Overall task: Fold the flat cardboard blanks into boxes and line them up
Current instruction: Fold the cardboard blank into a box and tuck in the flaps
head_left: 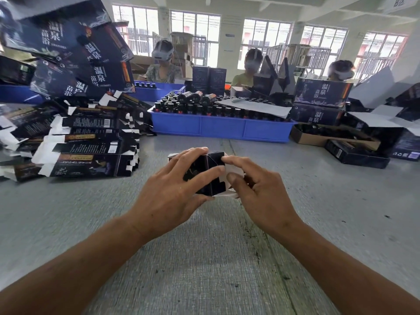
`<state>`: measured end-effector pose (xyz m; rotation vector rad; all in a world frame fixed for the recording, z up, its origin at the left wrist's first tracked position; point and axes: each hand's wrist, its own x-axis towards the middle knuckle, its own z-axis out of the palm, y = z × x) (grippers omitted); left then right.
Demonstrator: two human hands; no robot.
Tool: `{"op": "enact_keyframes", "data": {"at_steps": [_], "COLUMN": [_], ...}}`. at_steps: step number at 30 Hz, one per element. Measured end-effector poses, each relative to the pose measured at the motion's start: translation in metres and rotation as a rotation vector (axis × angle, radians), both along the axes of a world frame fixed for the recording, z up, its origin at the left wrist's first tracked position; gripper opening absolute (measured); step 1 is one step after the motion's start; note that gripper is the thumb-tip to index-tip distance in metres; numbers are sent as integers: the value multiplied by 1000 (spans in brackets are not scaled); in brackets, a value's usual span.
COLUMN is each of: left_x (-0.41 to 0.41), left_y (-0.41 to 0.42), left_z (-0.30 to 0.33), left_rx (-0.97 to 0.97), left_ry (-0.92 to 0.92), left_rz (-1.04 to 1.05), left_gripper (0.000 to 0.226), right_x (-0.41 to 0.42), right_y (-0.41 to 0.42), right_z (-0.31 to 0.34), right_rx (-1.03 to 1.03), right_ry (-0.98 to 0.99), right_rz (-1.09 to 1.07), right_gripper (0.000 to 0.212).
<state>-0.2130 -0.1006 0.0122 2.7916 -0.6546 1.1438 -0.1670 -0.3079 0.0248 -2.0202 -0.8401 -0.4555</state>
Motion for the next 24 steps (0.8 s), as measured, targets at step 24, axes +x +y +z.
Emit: {"op": "enact_keyframes", "data": {"at_steps": [24], "left_x": [-2], "left_y": [3], "left_z": [1], "left_rx": [-105], "left_ry": [-27], "left_rz": [-65], "left_gripper": [52], "right_x": [-8], "right_y": [0], "right_z": [8], "right_rx": [19], "right_ry": [33], "right_rz": [11], "right_gripper": [45]}}
